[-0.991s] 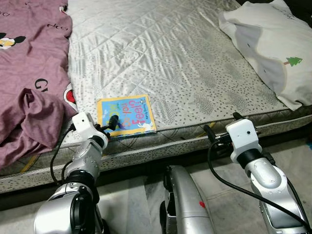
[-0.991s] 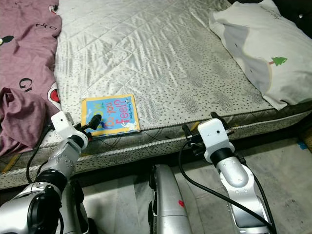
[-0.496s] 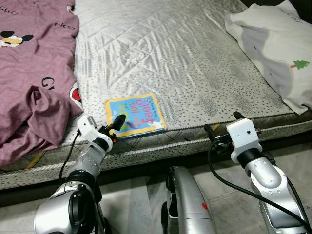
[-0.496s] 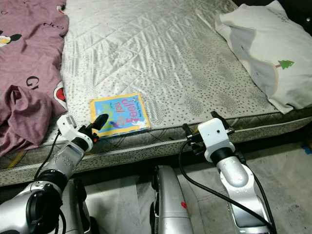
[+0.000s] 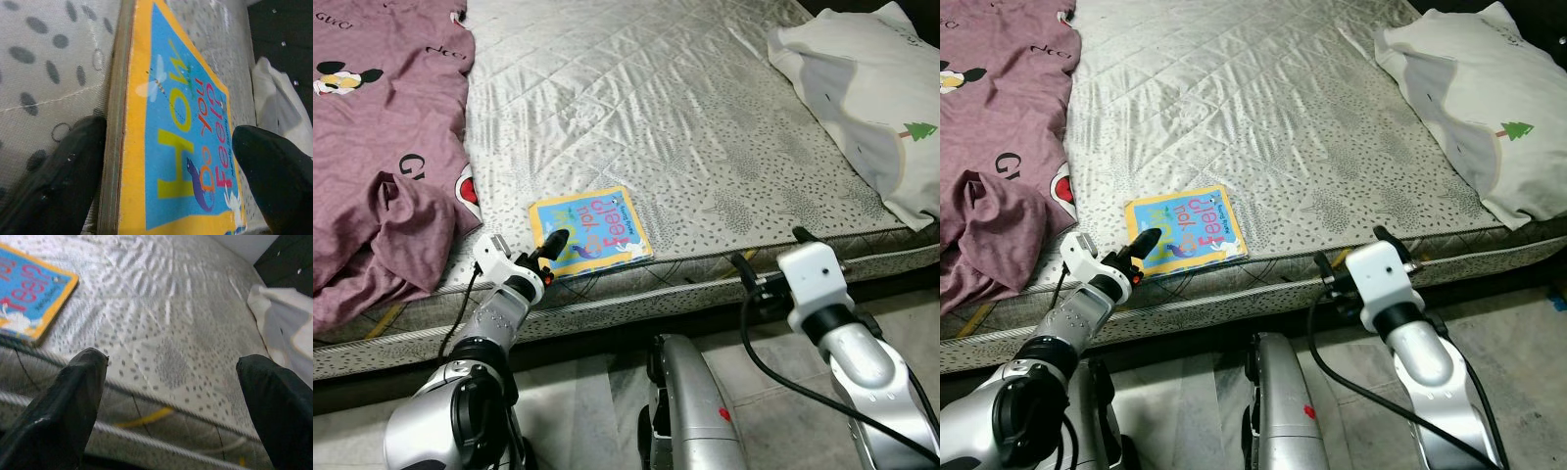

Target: Clean up the room

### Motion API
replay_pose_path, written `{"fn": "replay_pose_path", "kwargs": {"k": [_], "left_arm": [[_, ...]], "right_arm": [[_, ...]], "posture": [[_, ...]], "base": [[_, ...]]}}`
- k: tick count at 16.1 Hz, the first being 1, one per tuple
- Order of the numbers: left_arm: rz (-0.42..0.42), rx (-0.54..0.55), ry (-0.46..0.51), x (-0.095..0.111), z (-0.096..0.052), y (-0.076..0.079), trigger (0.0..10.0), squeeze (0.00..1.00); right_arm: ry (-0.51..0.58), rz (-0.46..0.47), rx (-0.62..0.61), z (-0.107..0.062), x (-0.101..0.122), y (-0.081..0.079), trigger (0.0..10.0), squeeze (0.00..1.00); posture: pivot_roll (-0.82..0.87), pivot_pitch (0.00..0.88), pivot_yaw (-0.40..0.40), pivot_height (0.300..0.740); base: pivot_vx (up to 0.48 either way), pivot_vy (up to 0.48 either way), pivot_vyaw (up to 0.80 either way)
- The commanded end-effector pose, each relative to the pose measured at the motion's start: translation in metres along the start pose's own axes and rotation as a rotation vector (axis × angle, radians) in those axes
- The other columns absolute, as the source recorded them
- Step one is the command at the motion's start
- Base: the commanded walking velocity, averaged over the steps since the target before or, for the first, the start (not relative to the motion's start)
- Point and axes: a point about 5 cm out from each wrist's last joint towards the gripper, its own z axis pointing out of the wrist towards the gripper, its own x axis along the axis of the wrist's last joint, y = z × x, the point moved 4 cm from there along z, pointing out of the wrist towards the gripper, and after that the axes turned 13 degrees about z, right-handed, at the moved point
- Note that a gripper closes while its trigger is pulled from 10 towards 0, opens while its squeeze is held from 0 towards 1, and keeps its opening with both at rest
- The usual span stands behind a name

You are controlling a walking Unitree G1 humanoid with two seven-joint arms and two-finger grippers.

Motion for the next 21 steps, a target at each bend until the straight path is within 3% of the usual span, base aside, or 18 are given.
{"fn": "replay_pose_path", "kwargs": {"k": [1, 5, 6, 7, 10, 13, 21], "left_arm": [[-0.108, 0.089, -0.208, -0.065, -0.012, -0.009, 10.0, 0.0], [-0.065, 0.156, -0.242, -0.072, -0.016, -0.018, 10.0, 0.0], [-0.037, 0.161, -0.266, -0.076, -0.017, -0.017, 7.6, 0.0], [-0.029, 0.134, -0.266, -0.076, -0.015, -0.012, 0.0, 0.0], [0.023, -0.021, -0.279, -0.079, -0.004, 0.022, 0.0, 0.0], [0.021, -0.138, -0.322, -0.089, -0.001, 0.046, 0.0, 0.0], [0.035, -0.167, -0.298, -0.079, 0.002, 0.049, 0.0, 0.0]], "right_arm": [[-0.001, -0.01, -0.015, -0.006, 0.003, 0.006, 10.0, 0.0], [-0.004, -0.009, -0.003, -0.008, 0.005, 0.002, 10.0, 0.0], [-0.004, -0.009, -0.004, -0.007, 0.006, 0.002, 10.0, 0.0], [-0.004, -0.009, -0.005, -0.007, 0.006, 0.003, 10.0, 0.0], [0.001, -0.011, -0.01, -0.006, 0.008, 0.003, 10.0, 0.0], [0.002, -0.008, -0.016, -0.004, 0.009, 0.002, 10.0, 0.0], [0.031, 0.005, -0.017, 0.009, 0.012, -0.004, 10.0, 0.0]], "posture": [[-0.35, 0.231, -0.111, 0.514], [-0.35, 0.227, -0.108, 0.514], [-0.35, 0.227, -0.108, 0.514], [-0.35, 0.227, -0.108, 0.514], [-0.36, 0.223, -0.103, 0.514], [-0.36, 0.216, -0.097, 0.514], [-0.32, 0.179, -0.077, 0.514]], "base": [[0.0, 0.0, 0.0], [0.0, 0.0, 0.0], [0.0, 0.0, 0.0], [0.0, 0.0, 0.0], [0.0, 0.0, 0.0], [0.0, 0.0, 0.0], [0.0, 0.0, 0.0]]}}
